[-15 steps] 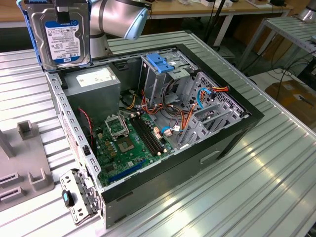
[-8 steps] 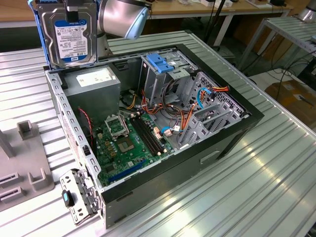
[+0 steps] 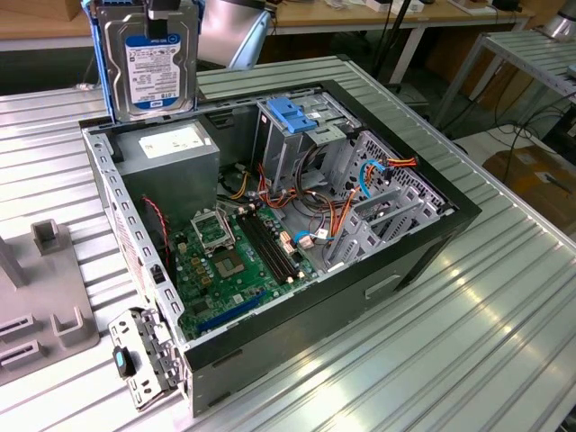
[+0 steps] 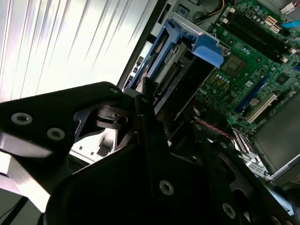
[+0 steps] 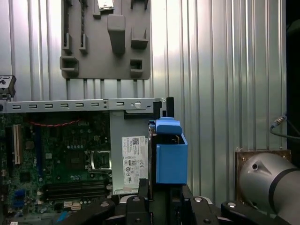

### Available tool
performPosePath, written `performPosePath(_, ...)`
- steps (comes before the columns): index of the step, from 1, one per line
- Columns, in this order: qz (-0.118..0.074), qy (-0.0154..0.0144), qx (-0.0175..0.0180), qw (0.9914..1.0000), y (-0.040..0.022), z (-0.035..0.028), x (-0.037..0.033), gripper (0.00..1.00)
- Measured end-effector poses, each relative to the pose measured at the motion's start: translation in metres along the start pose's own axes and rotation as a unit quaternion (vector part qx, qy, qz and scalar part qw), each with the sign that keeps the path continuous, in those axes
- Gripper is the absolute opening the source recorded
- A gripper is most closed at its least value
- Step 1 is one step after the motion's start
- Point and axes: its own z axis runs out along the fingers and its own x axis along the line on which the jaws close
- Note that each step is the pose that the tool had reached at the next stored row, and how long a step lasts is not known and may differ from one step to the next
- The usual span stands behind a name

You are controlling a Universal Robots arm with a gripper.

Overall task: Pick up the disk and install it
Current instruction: 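Pick up the disk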

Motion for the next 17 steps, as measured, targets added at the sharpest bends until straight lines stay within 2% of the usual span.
performPosePath(2,0.0,0.0,0.0,1.0,-0.0079,0.0,-0.0003,0.35)
performPosePath(6,0.0,0.0,0.0,1.0,-0.0198,0.0001,-0.0006,0.35)
performPosePath(8,0.0,0.0001,-0.0001,1.0,-0.0235,0.0,-0.0008,0.35)
performPosePath(12,0.0,0.0,0.0,1.0,-0.0259,0.0001,-0.0008,0.35)
performPosePath(17,0.0,0.0,0.0,1.0,-0.026,0.0001,-0.0008,0.35)
